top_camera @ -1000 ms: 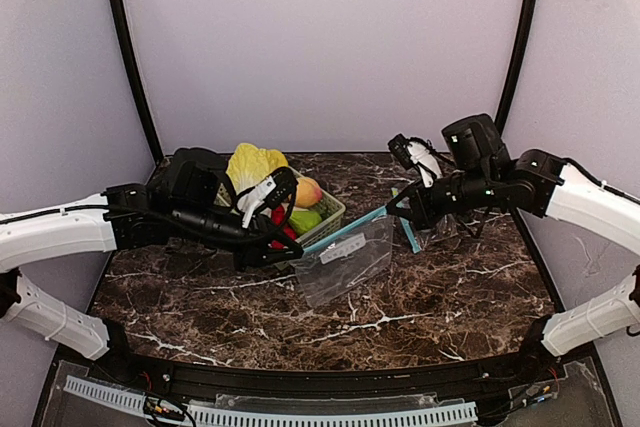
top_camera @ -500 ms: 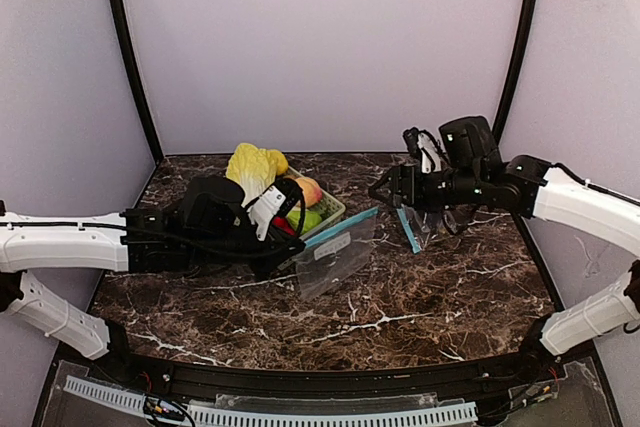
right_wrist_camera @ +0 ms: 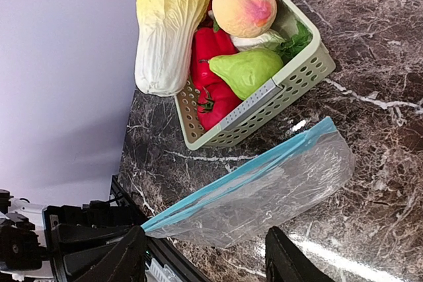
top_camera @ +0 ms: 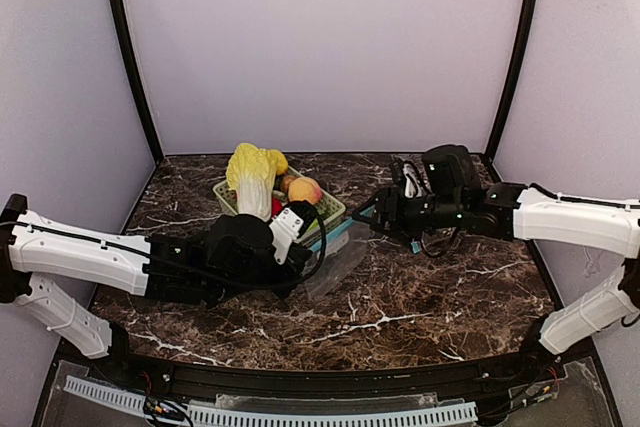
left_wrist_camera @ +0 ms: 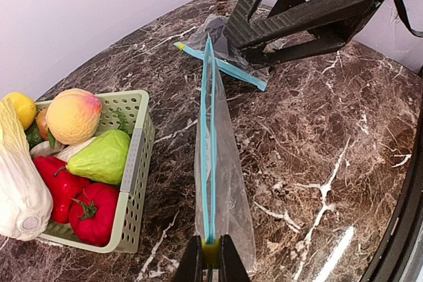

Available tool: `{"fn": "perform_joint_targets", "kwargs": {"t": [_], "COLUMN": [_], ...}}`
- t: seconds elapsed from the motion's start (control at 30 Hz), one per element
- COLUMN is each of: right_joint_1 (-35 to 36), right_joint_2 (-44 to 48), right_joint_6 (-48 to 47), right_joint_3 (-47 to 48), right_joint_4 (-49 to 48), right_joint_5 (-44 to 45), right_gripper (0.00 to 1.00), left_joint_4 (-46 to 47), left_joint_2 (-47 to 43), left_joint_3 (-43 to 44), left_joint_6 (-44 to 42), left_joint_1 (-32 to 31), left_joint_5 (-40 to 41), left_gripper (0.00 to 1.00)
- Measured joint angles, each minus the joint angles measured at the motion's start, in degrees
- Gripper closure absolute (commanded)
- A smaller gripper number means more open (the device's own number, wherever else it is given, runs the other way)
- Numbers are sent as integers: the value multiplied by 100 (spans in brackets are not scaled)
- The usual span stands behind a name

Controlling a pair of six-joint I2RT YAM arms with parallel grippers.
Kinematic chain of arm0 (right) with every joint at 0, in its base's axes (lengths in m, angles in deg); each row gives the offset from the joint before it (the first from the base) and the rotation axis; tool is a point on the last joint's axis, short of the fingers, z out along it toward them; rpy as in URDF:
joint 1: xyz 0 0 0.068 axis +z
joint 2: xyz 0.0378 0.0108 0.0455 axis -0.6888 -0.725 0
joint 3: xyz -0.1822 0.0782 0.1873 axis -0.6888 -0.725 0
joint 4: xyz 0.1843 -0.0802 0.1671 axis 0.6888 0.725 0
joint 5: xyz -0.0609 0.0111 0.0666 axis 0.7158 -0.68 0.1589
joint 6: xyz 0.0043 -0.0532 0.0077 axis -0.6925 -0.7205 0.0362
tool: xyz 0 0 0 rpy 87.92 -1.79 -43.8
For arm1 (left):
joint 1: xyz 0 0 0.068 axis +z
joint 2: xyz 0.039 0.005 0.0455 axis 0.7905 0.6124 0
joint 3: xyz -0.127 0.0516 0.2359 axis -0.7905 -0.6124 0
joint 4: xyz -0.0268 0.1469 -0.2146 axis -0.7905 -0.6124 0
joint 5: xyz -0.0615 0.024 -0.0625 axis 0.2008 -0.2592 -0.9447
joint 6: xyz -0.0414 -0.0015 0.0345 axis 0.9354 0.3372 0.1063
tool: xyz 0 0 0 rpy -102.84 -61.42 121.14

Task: Place the food in the zip-top bag and seal the zipper
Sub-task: Unzip the zipper of the food storage bag, then pass from the left arm to the right

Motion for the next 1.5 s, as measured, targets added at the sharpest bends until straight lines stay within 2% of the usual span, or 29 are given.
{"fn": "perform_joint_targets", "kwargs": {"t": [0.1,0.3,0.77,1.03,1.5], "right_joint_1": [44,70,72,72,72], "right_joint_2": [-214,-334,-671,-691,-778], "right_joint_6": [146,249,321,420,442], "right_joint_3": [-13,-55,-55,-52,-44], "right_joint_4": [-177,-361,-590,-782,-896], "right_joint_5": [-68,-118,-210,-299,-348], "right_gripper": [48,48,47,41,50], "left_joint_4": [4,125,227,236,254], "left_joint_2": [68,68,70,114,146], "left_joint_3": [0,0,0,0,0], "left_joint_6": [2,22,20,20,20], "left_joint_1": [-42,-66,-83,-107,-107], "left_joint_5": [160,304,302,280,267], "left_gripper": [99,99,99,99,99]}}
